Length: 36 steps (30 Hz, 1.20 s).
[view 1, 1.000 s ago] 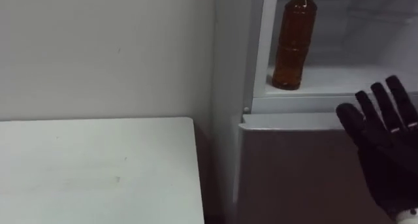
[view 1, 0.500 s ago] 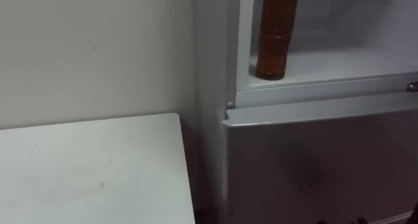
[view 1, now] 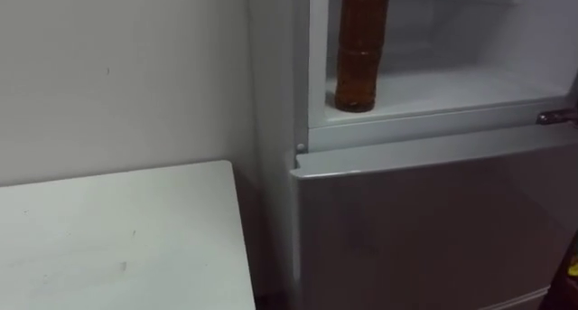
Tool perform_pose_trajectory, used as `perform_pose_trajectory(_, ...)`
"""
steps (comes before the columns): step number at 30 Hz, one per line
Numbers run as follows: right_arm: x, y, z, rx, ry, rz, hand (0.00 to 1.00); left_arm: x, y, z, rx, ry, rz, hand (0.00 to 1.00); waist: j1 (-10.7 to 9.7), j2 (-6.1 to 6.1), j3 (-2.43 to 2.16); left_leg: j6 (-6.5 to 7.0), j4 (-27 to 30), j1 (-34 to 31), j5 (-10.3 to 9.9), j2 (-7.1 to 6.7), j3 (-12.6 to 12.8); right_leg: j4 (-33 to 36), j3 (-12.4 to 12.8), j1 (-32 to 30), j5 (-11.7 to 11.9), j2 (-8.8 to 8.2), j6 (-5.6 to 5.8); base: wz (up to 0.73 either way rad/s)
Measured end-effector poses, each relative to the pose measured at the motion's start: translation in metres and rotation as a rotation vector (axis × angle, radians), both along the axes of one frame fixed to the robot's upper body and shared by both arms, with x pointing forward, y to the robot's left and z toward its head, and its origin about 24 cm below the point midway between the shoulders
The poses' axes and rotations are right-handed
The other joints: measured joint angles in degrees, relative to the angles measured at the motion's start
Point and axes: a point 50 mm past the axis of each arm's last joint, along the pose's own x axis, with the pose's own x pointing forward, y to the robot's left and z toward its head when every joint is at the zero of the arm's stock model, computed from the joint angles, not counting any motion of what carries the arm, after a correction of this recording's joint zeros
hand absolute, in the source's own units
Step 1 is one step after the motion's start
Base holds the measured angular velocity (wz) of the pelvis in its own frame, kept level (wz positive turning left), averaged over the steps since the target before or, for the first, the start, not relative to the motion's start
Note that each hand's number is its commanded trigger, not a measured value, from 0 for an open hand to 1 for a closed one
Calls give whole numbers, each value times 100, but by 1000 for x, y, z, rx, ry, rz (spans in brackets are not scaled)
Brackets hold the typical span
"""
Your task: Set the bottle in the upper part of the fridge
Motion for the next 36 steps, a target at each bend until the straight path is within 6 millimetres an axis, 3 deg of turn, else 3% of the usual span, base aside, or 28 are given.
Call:
perform_pose_trajectory(3,-10,9,-5,68,36,62,0,-4,5,0,-2,16,40,0,6,-45,13,-19,-2,21,9,4,-40,-22,-22,42,-14,14,-9,7)
perform_pose_trajectory(8,-5,25,-9,150,53,283,0,-6,4,-1,-10,38,38,0,146,-88,14,-27,-20,9,6,10,-37,-92,-13,48,15,49,-15,0)
perform_pose_trajectory(20,15,30,-10,157,89,498,0,-8,2,-3,-21,92,11,0,153,-166,14,-41,-29,7,-15,15,-43,-192,-64,60,40,62,-11,0)
perform_pose_trajectory(29,18,33,-11,165,88,485,0,-9,3,-4,-40,99,17,0,152,-176,18,-40,-40,4,-39,14,-43,-184,15,61,32,87,-3,-2)
perform_pose_trajectory(36,15,26,-9,136,81,365,0,-13,6,-4,-55,89,99,0,128,-186,33,-43,-94,52,-41,17,-42,-155,41,100,33,93,-4,0)
